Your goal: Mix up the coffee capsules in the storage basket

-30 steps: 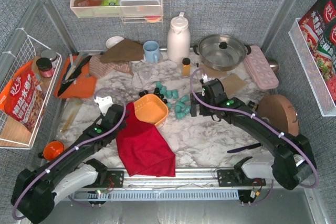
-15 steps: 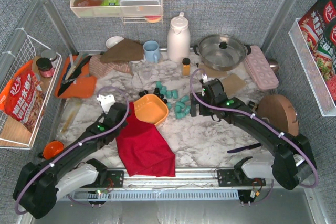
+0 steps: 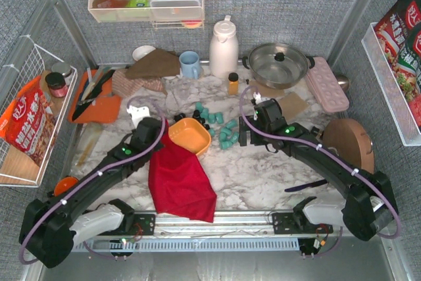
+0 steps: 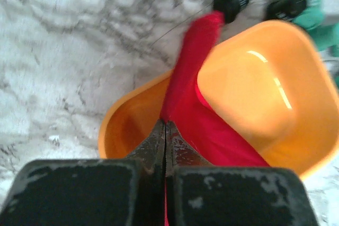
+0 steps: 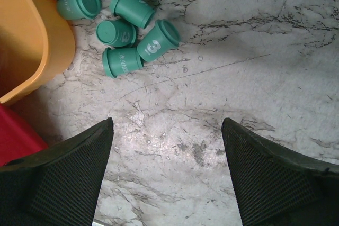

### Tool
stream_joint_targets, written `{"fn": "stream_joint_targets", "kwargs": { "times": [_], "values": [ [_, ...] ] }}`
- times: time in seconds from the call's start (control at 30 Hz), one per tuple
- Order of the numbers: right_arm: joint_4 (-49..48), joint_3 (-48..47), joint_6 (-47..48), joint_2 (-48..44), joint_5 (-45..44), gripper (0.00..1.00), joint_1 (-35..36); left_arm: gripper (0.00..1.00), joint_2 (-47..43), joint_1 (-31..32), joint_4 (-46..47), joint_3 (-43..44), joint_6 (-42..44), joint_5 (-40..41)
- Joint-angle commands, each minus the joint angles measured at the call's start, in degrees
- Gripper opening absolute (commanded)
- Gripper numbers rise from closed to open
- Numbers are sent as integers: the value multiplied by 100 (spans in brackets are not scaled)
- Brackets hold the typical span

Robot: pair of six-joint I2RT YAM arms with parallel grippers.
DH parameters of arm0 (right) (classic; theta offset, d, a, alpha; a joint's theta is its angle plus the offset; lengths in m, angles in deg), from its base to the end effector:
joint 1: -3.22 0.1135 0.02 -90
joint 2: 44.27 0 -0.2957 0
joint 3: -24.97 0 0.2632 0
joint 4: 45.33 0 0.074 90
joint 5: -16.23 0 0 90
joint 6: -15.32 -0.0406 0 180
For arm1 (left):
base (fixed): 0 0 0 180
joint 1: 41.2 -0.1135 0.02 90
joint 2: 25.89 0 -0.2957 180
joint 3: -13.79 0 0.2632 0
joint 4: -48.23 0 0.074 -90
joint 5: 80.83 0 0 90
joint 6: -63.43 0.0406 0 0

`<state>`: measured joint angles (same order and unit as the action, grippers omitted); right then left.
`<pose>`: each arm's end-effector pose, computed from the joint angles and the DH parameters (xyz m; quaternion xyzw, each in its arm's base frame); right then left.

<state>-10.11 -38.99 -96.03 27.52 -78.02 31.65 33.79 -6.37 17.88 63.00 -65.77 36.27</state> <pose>0.2406 0.1269 0.2804 -0.0419 0.9158 0.1367 0.3754 0.1853 -0.1064 0.2489 -0.1311 0.8796 -0.0734 0.4513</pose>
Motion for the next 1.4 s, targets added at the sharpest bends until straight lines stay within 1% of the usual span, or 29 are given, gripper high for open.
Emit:
{"fn": "stream_joint_targets", "kwargs": {
  "times": [0.0,0.1,0.23,0.37,0.5,0.63,0.8,0.9,1.03,1.17,1.27,1.37],
  "values": [
    [40,-57,3,-80,-56,88,-3,0,-48,0,-105,657,806,-442],
    [115,-117,1,-118,-69,88,-4,0,-182,-2,-130,1273,1298,-989],
    [188,-188,-23,-171,-59,88,-4,0,-120,-2,-409,2176,1523,-1530],
    [276,-275,-37,-192,-33,88,-3,0,270,-2,-1062,3178,1555,-1807],
    [324,-317,10,-215,36,88,3,0,421,-2,-1364,3660,1587,-1926],
    [357,-340,88,-242,86,88,13,0,441,0,-1584,4045,1659,-1846],
    [414,-448,177,-207,132,88,32,0,588,-2,-1911,4935,1992,-1435],
    [426,-552,192,-156,165,88,56,0,895,-2,-2052,5572,2339,-1123],
    [452,-801,183,-81,205,88,105,0,1445,-60,-1800,6213,2736,-690],
    [514,-993,191,-46,201,87,145,0,1948,-330,-1308,6984,3082,-321],
    [582,-1062,229,-50,192,87,153,0,2431,-777,-1221,7940,3156,-416],
    [593,-1090,274,-68,178,87,155,0,2940,-1091,-1127,8851,3384,-323]
  ]
}}
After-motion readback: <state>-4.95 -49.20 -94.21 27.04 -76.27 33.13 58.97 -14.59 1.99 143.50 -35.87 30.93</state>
